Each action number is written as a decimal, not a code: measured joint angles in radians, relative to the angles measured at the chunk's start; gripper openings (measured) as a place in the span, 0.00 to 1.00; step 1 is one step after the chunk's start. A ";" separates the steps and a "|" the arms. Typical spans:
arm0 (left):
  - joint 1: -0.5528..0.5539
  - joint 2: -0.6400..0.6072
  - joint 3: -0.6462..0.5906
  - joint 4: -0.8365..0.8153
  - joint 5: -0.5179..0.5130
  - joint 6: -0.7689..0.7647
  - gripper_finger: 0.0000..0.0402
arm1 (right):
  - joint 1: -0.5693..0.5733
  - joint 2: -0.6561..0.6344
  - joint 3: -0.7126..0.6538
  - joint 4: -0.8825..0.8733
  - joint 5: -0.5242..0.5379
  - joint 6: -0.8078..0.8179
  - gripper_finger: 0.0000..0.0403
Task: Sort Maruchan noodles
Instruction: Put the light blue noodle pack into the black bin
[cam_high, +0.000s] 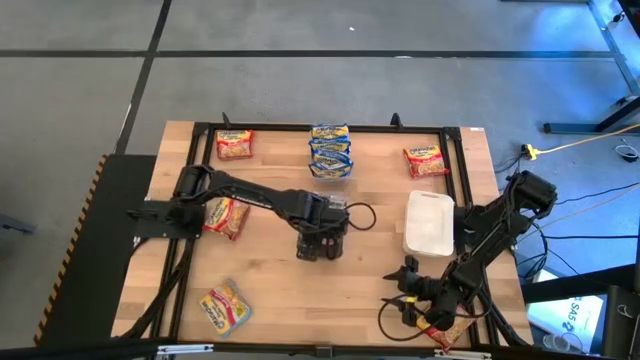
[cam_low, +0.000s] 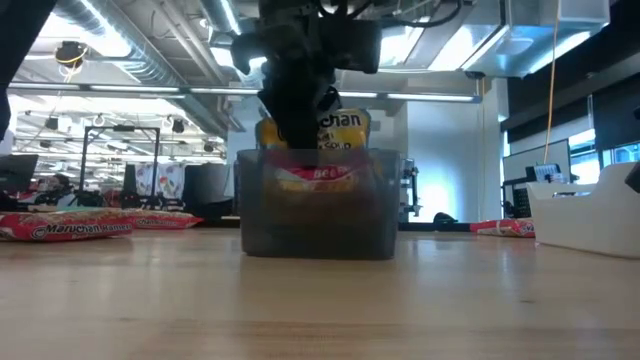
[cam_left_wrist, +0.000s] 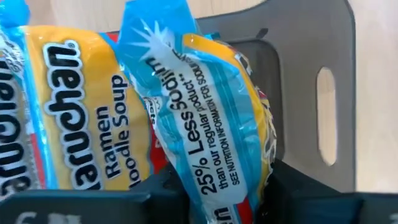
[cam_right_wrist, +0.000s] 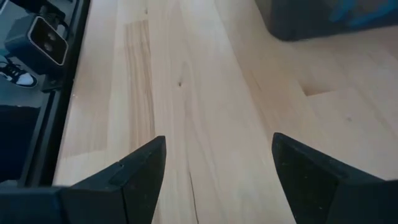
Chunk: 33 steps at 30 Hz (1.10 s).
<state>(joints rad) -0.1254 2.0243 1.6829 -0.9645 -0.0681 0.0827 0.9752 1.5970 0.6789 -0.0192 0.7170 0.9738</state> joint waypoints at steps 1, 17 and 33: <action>-0.001 0.000 0.000 0.002 -0.015 0.000 0.30 | 0.000 0.000 0.000 0.005 0.000 -0.006 0.67; -0.015 -0.012 0.001 0.052 -0.104 0.033 0.48 | 0.000 0.001 0.000 0.022 0.017 -0.013 0.67; -0.028 -0.012 0.001 -0.063 -0.166 -0.015 0.47 | 0.000 0.001 0.000 0.022 0.017 -0.037 0.67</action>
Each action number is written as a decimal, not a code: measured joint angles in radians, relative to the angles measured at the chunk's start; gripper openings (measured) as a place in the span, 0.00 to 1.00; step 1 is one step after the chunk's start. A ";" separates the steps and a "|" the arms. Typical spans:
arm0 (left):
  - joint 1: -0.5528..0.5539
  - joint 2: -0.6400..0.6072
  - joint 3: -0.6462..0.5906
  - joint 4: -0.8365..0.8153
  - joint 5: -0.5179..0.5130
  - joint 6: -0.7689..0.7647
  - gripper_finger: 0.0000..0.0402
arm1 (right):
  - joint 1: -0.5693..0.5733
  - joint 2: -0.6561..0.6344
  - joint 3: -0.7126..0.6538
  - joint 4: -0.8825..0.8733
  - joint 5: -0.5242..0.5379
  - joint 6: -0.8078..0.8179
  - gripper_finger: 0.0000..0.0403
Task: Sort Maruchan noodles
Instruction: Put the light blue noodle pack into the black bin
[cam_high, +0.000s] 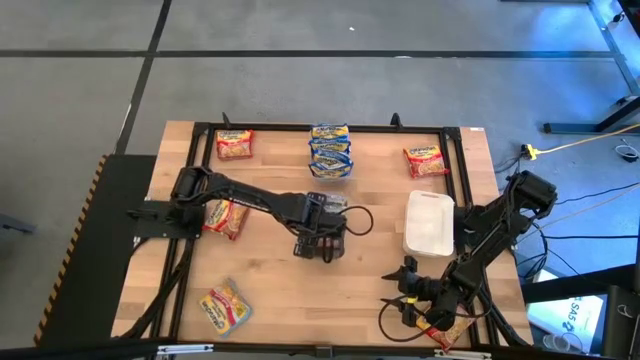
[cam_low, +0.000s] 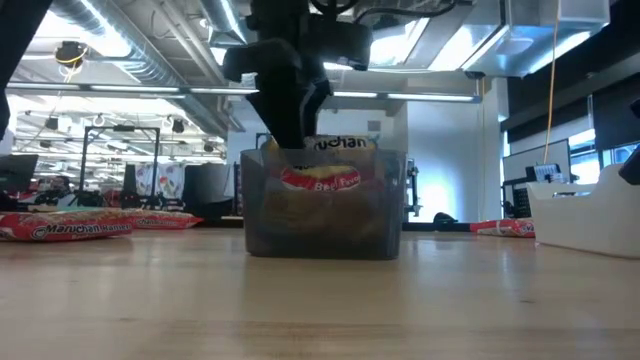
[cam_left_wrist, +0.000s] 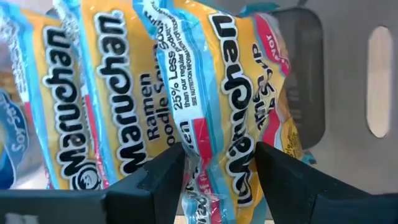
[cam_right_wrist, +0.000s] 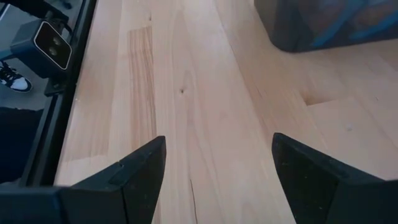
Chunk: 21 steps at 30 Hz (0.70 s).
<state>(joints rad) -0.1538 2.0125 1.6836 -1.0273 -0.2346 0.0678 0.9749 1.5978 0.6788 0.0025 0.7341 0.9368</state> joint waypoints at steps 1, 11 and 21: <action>0.000 0.000 0.000 0.000 0.000 -0.006 0.47 | 0.000 0.000 0.000 0.000 0.000 -0.002 0.67; -0.023 -0.133 0.032 -0.073 0.028 -0.168 0.47 | -0.001 0.000 0.000 -0.007 0.000 -0.003 0.67; -0.292 -0.404 -0.055 -0.151 -0.074 -0.795 0.47 | -0.008 0.001 0.001 0.063 -0.018 -0.002 0.67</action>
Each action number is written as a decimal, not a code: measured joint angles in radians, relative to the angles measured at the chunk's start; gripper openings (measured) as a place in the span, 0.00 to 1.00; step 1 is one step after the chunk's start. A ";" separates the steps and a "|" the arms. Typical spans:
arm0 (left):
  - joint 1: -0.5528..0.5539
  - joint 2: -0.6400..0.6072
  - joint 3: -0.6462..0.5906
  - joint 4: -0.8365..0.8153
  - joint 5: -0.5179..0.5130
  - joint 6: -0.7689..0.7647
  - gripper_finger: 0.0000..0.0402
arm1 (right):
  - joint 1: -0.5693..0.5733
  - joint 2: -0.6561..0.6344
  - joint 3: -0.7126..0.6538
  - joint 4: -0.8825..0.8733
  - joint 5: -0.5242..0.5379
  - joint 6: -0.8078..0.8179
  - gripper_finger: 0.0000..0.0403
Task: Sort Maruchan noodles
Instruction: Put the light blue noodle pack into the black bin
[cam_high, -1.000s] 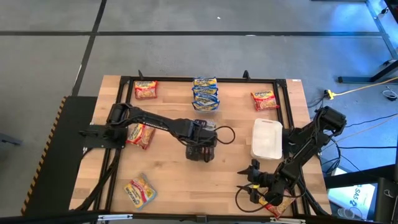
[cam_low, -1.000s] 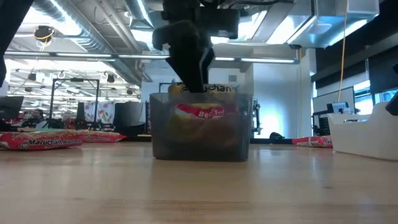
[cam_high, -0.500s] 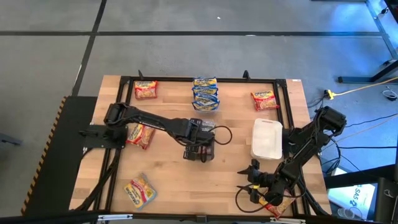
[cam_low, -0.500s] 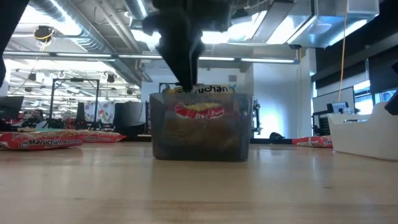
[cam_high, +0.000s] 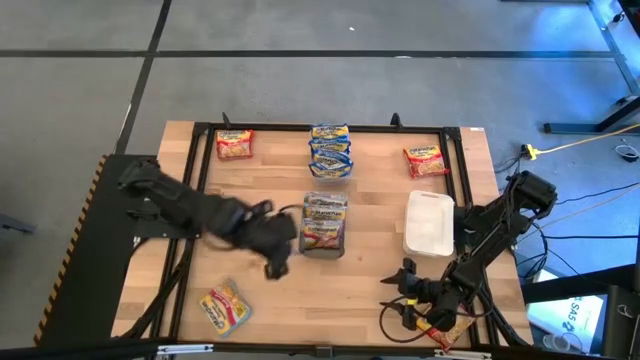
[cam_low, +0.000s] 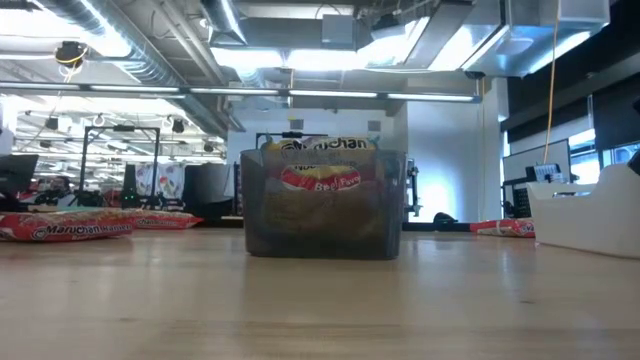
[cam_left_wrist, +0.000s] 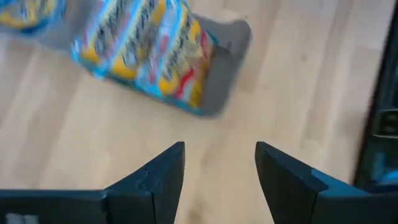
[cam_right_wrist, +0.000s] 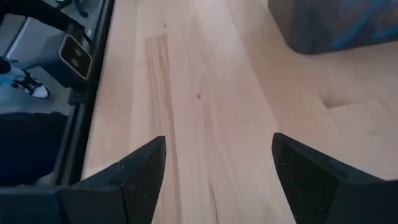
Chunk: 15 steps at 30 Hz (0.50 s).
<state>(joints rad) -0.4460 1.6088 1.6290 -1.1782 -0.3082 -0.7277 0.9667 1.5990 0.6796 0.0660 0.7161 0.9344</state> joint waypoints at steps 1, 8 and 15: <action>-0.039 -0.014 -0.017 0.000 -0.015 -0.056 0.47 | 0.001 0.000 0.000 0.006 0.000 0.000 0.67; -0.294 -0.028 -0.163 0.029 0.009 -0.507 0.47 | 0.000 0.000 0.000 0.047 0.034 -0.010 0.67; -0.481 -0.010 -0.359 0.167 0.147 -1.173 0.47 | -0.007 0.000 0.000 0.149 0.034 -0.034 0.67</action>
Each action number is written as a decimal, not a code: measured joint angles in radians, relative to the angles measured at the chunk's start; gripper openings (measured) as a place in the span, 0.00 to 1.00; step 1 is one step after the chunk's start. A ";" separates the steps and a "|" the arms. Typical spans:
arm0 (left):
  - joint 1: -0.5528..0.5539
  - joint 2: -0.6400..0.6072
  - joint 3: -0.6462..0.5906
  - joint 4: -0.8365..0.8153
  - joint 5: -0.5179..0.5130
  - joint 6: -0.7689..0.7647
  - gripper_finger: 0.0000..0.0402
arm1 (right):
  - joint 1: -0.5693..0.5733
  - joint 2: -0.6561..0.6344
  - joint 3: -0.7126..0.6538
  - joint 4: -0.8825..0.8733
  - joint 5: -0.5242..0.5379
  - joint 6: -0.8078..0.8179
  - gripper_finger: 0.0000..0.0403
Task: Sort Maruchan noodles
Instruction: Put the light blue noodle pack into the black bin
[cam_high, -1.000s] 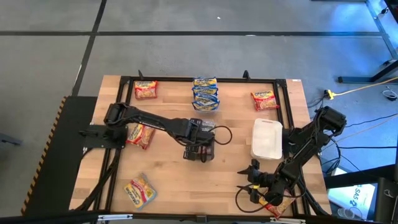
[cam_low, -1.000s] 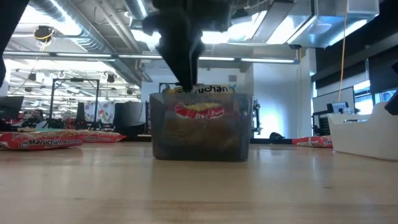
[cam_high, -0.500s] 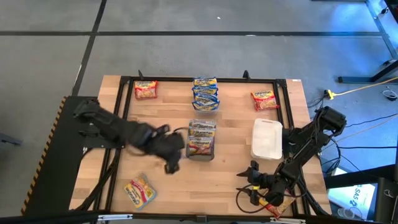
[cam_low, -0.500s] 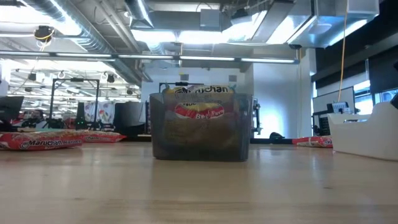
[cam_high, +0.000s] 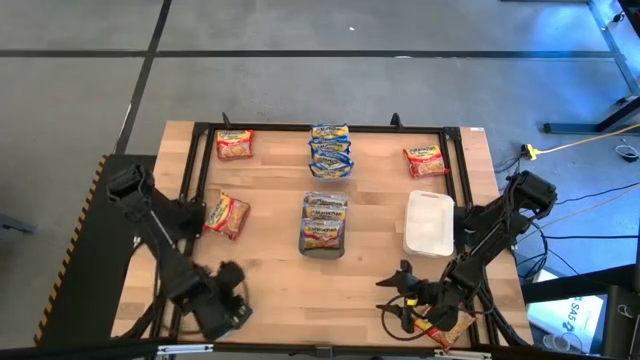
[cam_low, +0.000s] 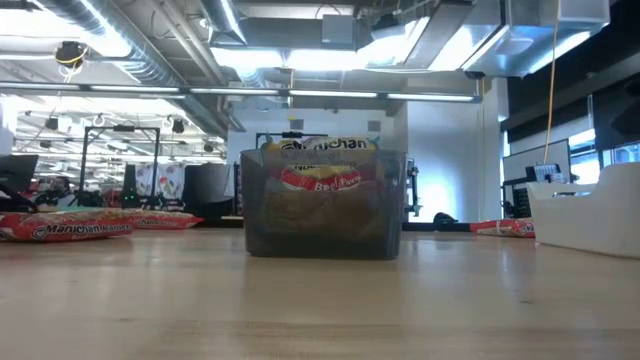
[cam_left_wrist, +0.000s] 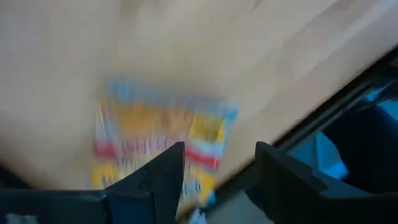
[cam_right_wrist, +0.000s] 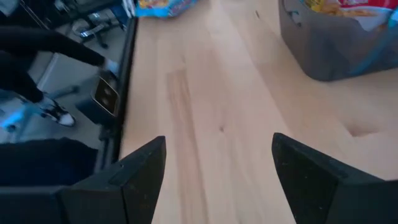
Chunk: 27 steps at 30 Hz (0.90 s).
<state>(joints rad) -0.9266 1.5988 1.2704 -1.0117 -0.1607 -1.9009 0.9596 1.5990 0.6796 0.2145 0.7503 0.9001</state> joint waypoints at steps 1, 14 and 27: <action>-0.020 0.001 -0.029 0.030 0.031 -0.071 0.47 | 0.000 0.000 0.000 0.017 0.000 0.000 0.67; -0.100 0.056 -0.247 0.210 0.154 -0.370 0.47 | 0.002 0.005 0.000 0.082 0.018 0.010 0.67; 0.023 0.089 -0.245 0.357 0.024 0.464 0.47 | 0.002 0.005 0.000 0.081 -0.006 -0.019 0.67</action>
<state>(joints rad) -0.9040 1.6878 1.0258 -0.6544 -0.1367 -1.4368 0.9615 1.6035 0.6796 0.2952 0.7444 0.8812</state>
